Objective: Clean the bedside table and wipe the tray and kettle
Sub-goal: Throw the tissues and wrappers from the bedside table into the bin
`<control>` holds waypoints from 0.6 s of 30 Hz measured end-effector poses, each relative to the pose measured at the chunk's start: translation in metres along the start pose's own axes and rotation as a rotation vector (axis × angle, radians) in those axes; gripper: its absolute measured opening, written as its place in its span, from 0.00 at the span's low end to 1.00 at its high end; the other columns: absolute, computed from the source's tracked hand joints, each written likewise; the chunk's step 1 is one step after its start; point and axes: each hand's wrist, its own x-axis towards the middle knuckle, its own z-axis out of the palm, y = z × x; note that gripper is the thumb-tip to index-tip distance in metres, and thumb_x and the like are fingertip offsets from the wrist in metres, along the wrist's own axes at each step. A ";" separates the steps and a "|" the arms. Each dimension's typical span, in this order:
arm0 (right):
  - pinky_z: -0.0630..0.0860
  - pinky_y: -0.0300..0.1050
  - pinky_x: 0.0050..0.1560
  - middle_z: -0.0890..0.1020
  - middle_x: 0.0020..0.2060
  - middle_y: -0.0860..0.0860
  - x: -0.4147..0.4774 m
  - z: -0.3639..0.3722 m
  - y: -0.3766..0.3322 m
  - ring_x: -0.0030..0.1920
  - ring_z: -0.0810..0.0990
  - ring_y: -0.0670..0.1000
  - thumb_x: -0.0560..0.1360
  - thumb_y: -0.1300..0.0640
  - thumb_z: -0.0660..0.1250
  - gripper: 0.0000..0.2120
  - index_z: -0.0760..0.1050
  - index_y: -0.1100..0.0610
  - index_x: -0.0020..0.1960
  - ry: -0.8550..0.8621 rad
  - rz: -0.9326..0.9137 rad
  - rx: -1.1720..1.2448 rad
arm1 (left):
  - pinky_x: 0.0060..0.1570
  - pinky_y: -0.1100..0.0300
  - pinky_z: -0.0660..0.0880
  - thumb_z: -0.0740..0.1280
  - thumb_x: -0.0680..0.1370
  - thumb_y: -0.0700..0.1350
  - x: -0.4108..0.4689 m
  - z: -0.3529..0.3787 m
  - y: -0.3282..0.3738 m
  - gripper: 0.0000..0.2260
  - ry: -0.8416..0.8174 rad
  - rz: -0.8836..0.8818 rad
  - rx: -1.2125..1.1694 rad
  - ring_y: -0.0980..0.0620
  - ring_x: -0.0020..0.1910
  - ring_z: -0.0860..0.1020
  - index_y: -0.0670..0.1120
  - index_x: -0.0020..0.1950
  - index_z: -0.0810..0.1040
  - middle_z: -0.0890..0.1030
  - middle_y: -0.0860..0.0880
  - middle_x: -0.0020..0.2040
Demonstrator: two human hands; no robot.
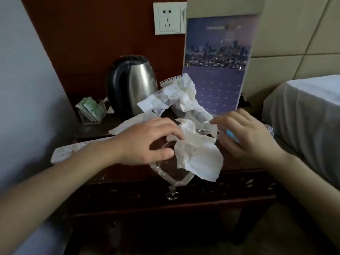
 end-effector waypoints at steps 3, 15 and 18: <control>0.70 0.48 0.47 0.79 0.50 0.53 0.008 -0.002 0.024 0.47 0.75 0.57 0.76 0.46 0.58 0.18 0.74 0.55 0.59 -0.091 0.042 -0.177 | 0.66 0.53 0.60 0.59 0.70 0.69 0.025 0.008 0.002 0.27 -0.214 -0.019 0.151 0.66 0.68 0.50 0.71 0.67 0.55 0.53 0.62 0.73; 0.65 0.44 0.62 0.64 0.72 0.53 0.013 0.001 0.071 0.67 0.68 0.55 0.70 0.43 0.69 0.45 0.42 0.44 0.75 -0.693 0.702 0.206 | 0.68 0.47 0.63 0.72 0.65 0.64 0.078 0.044 0.006 0.42 -0.234 -0.286 0.063 0.48 0.73 0.50 0.59 0.70 0.51 0.42 0.59 0.71; 0.67 0.40 0.56 0.67 0.70 0.53 0.007 -0.005 0.070 0.63 0.72 0.53 0.69 0.45 0.70 0.44 0.48 0.47 0.75 -0.489 0.769 0.269 | 0.61 0.52 0.70 0.71 0.67 0.62 0.082 0.049 0.003 0.38 -0.190 -0.371 -0.034 0.49 0.64 0.66 0.53 0.68 0.53 0.61 0.50 0.65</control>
